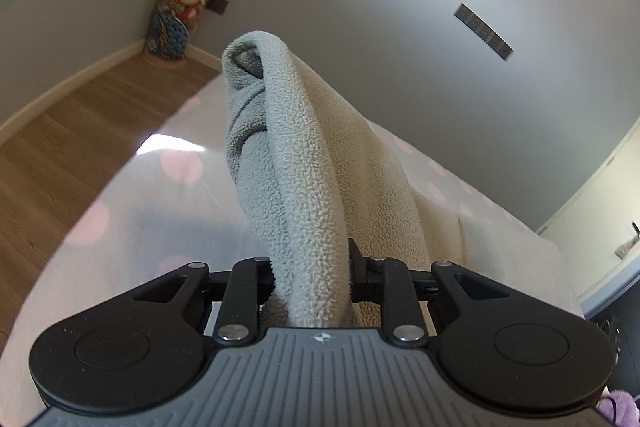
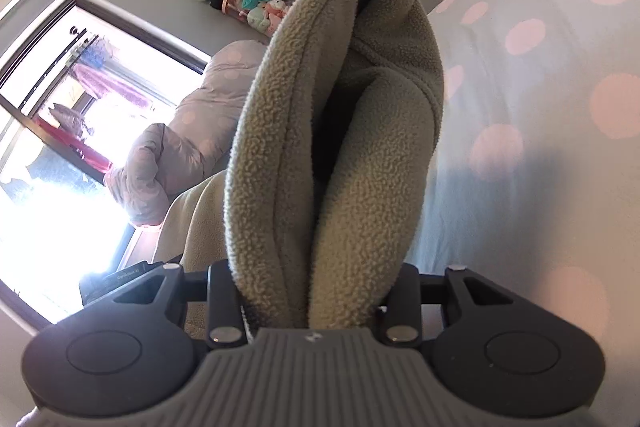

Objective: Fold clothes

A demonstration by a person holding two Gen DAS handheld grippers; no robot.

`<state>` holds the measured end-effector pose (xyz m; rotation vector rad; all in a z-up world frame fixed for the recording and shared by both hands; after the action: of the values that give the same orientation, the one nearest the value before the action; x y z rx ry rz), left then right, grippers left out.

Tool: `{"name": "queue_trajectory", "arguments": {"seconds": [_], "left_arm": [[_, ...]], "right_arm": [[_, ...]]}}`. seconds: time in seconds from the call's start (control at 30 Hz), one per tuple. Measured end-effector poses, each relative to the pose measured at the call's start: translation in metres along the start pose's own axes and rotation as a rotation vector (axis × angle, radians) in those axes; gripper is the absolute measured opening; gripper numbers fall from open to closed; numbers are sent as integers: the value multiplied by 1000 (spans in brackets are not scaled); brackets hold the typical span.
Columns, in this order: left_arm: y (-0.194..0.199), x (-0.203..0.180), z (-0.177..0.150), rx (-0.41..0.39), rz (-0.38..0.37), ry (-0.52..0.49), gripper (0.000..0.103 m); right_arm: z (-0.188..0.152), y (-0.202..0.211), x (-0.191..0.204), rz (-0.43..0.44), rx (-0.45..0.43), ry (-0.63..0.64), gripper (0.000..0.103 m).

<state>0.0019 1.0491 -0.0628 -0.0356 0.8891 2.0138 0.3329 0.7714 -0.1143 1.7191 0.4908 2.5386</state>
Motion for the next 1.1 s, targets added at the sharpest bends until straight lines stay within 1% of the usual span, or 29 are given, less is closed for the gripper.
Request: {"name": "queue_trajectory", "arguments": {"seconds": [0.07, 0.17, 0.2, 0.33, 0.4, 0.5, 0.67, 0.7, 0.73, 0.77, 0.8, 0.87, 0.9, 0.93, 0.97, 1.0, 1.03, 1.07, 1.1], "left_arm": [[-9, 6, 5, -3, 13, -10, 20], [-21, 15, 6, 18, 29, -17, 20], [-24, 19, 8, 26, 32, -17, 20], [-34, 32, 20, 48, 49, -29, 20], [-38, 37, 28, 44, 59, -46, 20], [-48, 50, 34, 52, 88, -66, 20], [-68, 67, 19, 76, 142, -45, 23], [-71, 69, 18, 82, 154, -38, 24], [-74, 71, 17, 89, 169, -33, 28], [-75, 73, 15, 105, 174, -26, 29], [-75, 75, 13, 123, 175, -19, 30], [-69, 81, 8, 144, 186, 6, 40], [-64, 85, 4, 151, 189, 25, 40], [-58, 88, 0, 154, 195, 29, 45], [-51, 92, -3, 154, 216, 27, 55], [-43, 97, -6, 153, 240, 24, 60], [-35, 103, -9, 152, 265, 21, 63], [-25, 108, -13, 146, 279, 40, 63], [-14, 114, -16, 138, 289, 65, 63]], "right_arm": [[3, -14, -2, -14, -15, -4, 43], [5, -24, -3, -32, -35, -8, 43], [9, -34, 3, -41, -36, -14, 43], [16, -55, 12, -88, -1, 14, 43], [21, -68, 16, -98, 9, 21, 43], [20, -78, 3, -134, -3, -1, 43], [22, -91, -19, -233, -29, -39, 45], [23, -92, -23, -258, -31, -39, 46], [25, -93, -25, -290, -27, -35, 49], [26, -95, -28, -324, -21, -29, 54], [28, -95, -30, -354, -14, -26, 56], [31, -92, -36, -399, 5, -31, 60], [32, -89, -40, -410, 17, -43, 60], [31, -84, -42, -411, 23, -56, 61], [29, -77, -46, -420, 23, -70, 61], [27, -68, -49, -433, 22, -83, 62], [25, -60, -52, -446, 21, -97, 67], [23, -51, -56, -459, 20, -111, 82], [21, -38, -58, -476, 12, -95, 84]]}}
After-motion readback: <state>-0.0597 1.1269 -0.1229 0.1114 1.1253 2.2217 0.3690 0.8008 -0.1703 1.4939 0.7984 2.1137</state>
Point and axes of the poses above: each gripper's, at about its wrist camera, not at the fingertips, and y roughly against the way its jaws point, x to its left, z to its top, the point moved 10 cm from there along -y, roughly the way its jaws point, and after that the axes turned 9 degrees about -y, right-handed, at the moved point
